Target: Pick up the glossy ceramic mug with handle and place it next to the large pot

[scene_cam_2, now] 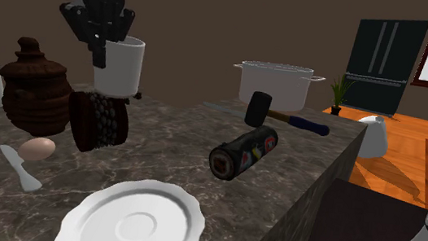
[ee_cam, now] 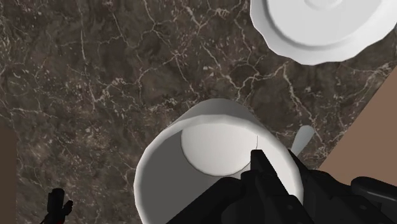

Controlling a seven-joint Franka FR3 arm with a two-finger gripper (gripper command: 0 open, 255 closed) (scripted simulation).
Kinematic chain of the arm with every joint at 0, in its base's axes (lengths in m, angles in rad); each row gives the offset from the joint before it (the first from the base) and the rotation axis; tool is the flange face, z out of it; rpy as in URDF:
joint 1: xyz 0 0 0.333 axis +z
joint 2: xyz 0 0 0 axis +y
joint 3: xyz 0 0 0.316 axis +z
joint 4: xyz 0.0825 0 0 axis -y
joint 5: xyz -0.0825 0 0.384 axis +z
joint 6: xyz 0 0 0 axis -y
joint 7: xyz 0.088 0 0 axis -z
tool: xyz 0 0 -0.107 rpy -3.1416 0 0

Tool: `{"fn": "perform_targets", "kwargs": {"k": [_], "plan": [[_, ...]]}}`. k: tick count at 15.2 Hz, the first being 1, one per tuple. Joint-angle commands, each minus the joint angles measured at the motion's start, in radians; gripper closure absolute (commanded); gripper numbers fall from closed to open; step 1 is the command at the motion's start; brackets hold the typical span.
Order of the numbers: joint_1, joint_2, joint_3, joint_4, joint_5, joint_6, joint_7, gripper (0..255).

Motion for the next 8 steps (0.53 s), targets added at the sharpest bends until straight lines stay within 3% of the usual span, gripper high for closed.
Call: {"fn": "perform_targets", "kwargs": {"k": [1,8], "plan": [[0.003,-0.002,0.001,0.027,0.002,-0.028,-0.004,255],[0.018,0.014,0.003,0.145,0.001,-0.129,-0.021,255]]}}
